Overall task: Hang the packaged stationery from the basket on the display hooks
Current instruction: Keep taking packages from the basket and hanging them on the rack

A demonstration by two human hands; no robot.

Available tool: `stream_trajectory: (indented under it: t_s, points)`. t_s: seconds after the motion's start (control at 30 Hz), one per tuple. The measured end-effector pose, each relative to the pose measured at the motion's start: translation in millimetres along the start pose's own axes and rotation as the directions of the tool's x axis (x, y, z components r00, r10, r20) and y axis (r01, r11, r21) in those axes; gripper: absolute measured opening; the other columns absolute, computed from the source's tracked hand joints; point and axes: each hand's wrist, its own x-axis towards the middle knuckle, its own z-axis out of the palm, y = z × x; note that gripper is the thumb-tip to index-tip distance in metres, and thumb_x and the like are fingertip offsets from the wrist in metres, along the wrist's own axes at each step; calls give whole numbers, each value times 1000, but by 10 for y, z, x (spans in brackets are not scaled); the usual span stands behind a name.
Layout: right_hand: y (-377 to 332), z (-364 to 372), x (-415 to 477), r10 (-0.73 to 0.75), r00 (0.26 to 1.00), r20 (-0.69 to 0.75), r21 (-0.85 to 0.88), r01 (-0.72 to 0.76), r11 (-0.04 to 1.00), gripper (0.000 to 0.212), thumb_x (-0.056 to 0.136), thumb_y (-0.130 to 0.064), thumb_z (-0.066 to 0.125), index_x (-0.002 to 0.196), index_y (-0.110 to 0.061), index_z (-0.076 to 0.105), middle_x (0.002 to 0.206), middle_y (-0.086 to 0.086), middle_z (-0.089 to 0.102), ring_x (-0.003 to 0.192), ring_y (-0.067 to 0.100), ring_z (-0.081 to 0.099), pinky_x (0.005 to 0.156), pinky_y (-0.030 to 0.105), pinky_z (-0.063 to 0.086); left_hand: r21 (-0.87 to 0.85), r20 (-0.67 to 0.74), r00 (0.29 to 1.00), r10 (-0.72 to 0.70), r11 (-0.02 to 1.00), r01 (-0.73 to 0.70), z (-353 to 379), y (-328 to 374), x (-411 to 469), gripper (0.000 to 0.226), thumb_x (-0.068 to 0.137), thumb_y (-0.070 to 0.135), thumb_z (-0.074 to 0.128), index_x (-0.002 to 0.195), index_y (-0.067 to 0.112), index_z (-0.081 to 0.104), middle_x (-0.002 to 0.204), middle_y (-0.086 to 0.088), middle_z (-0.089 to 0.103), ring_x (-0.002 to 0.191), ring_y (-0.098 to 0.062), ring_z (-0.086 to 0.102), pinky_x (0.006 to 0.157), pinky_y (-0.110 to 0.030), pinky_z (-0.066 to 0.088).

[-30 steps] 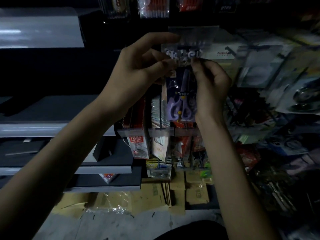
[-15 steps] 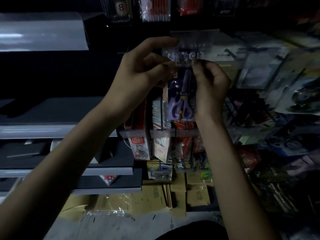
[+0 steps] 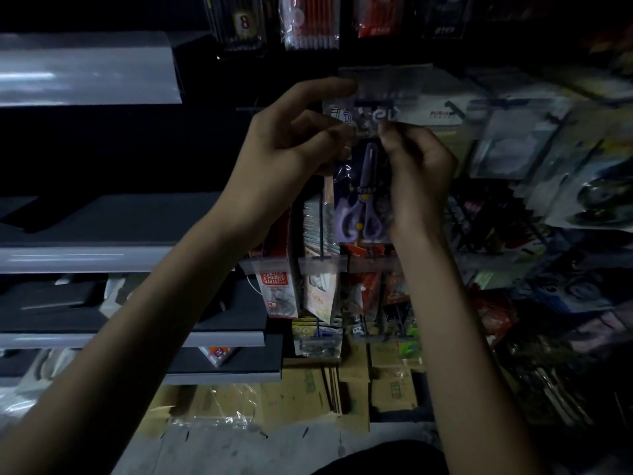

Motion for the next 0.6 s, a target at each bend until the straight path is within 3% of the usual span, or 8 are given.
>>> stream_trajectory:
  t_s: [0.17,0.3,0.43,0.6]
  points:
    - [19,21,10,-38,999,-25,-35,37,999,18,95,-24,73,97,-7,78,88,2,78,86,15,73,77,32,58,-30,-38,999,0,1000,-1,60,-13,-11,36,105,6,61,140,11,60,106,-27,69,108,-38,71,99,-55,58]
    - [68,-20,27,-53,998,-20,-38,52,998,20,96,-25,72,97,-6,77,88,4,78,85,14,72,76,31,56,-39,-47,999,-7,999,5,106,-2,-12,36,105,7,60,141,11,60,106,-24,71,107,-33,73,100,-52,58]
    - [115,-32,35,-26,999,-24,-16,25,1000,19,95,-22,73,99,-4,77,89,3,78,85,13,72,75,28,55,-48,-52,999,-6,999,4,125,12,2,35,105,7,60,140,11,60,104,-24,71,108,-40,70,99,-60,56]
    - [144,23,62,-17,1000,-20,-25,17,1000,19,94,-19,73,102,-2,77,94,6,79,88,16,74,76,27,55,-41,-59,998,0,999,-2,131,-4,8,36,104,8,61,140,11,60,96,-9,73,102,-29,73,99,-56,57]
